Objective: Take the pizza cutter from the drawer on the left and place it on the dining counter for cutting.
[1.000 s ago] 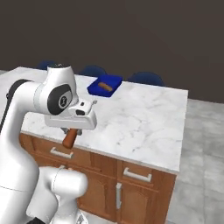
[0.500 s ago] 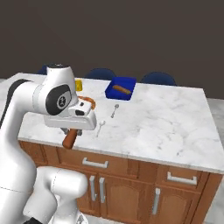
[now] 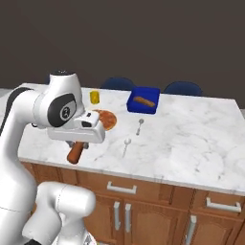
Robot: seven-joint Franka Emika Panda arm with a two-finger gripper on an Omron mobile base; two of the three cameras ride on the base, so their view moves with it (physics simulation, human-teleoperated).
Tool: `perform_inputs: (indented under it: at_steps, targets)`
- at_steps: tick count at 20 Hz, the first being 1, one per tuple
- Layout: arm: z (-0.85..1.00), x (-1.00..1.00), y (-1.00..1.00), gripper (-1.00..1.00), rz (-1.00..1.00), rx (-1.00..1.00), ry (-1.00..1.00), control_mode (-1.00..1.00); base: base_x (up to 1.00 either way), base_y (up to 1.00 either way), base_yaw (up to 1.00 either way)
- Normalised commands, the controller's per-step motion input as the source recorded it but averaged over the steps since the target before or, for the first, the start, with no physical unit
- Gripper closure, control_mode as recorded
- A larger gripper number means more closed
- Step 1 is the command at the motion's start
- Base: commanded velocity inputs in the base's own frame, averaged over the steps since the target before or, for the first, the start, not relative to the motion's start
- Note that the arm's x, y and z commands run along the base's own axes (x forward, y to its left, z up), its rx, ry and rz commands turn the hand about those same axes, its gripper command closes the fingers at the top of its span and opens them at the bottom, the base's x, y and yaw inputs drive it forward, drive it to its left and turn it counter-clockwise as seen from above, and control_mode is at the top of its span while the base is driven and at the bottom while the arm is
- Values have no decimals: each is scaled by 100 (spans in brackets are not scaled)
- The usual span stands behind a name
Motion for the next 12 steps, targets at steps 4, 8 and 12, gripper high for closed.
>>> perform_inputs:
  at_steps: [4,8,12]
  targets:
    - [0,0,0,100,0,0,0,100,56,12,0]
    - [0,0,0,100,0,0,0,100,43,3,0]
    - [-1,26,4,100,0,0,0,-100,19,1,0]
